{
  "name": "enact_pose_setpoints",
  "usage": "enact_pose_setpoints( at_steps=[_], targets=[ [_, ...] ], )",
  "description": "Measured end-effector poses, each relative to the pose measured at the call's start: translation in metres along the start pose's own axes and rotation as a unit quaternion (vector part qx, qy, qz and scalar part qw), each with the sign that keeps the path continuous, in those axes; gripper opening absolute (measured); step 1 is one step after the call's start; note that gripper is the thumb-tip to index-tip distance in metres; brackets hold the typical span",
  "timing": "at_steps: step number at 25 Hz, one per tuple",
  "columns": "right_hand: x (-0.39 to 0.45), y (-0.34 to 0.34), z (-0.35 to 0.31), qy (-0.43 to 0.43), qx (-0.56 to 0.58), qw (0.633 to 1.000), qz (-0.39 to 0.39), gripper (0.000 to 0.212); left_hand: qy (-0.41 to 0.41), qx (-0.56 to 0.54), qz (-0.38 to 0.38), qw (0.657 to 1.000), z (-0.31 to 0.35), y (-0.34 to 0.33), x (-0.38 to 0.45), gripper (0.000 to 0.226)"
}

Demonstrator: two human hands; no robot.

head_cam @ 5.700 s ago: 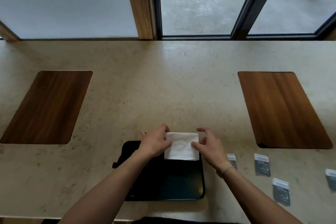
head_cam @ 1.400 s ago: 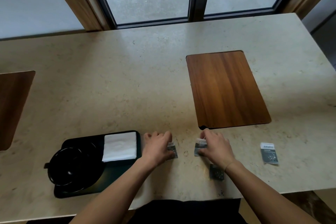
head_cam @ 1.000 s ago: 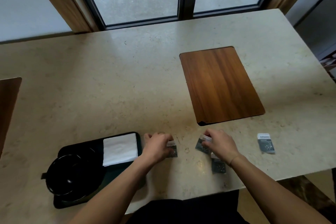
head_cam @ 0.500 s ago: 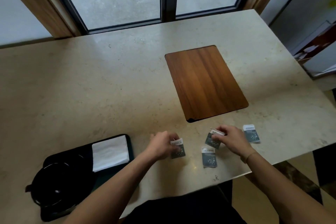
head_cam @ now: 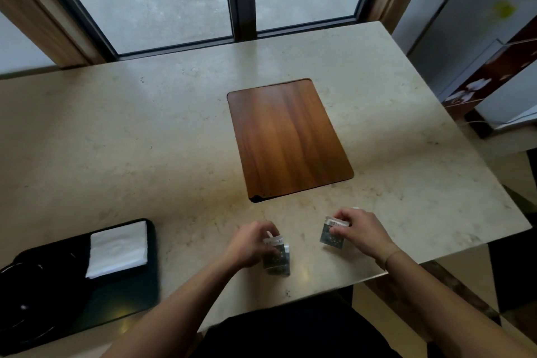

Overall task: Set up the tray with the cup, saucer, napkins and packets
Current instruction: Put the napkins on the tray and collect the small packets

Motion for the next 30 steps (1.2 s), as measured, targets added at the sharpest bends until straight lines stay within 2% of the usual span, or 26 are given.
enact_pose_setpoints(
  at_steps=[5,10,15,18,30],
  targets=[
    [0.004,0.025,0.030,0.002,-0.015,1.000,-0.008,0.027,0.025,0.029,0.026,0.999,0.004,-0.013,0.002,0.040],
    [0.011,0.032,0.038,0.013,-0.054,0.998,-0.034,0.046,0.061,0.063,0.045,0.995,0.004,-0.025,-0.002,0.043],
    [0.020,0.042,0.040,0.010,-0.071,0.996,-0.050,0.049,0.075,0.174,0.075,0.979,0.010,-0.027,-0.001,0.038],
    [0.023,0.046,0.038,0.009,-0.131,0.990,-0.047,0.047,0.079,0.216,0.092,0.969,0.010,-0.029,-0.002,0.037],
    [0.030,0.043,0.029,0.033,-0.241,0.970,-0.019,0.039,0.093,0.236,0.118,0.960,0.007,-0.032,-0.003,0.035]
  ],
)
Point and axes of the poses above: each hand's wrist, its own x-axis towards the middle knuckle, its own y-axis out of the back of the hand, z = x × y, the point moved 6 cm from there along x, towards the middle knuckle, and after that the axes turned 13 degrees about -z, right-handed, at the moved point
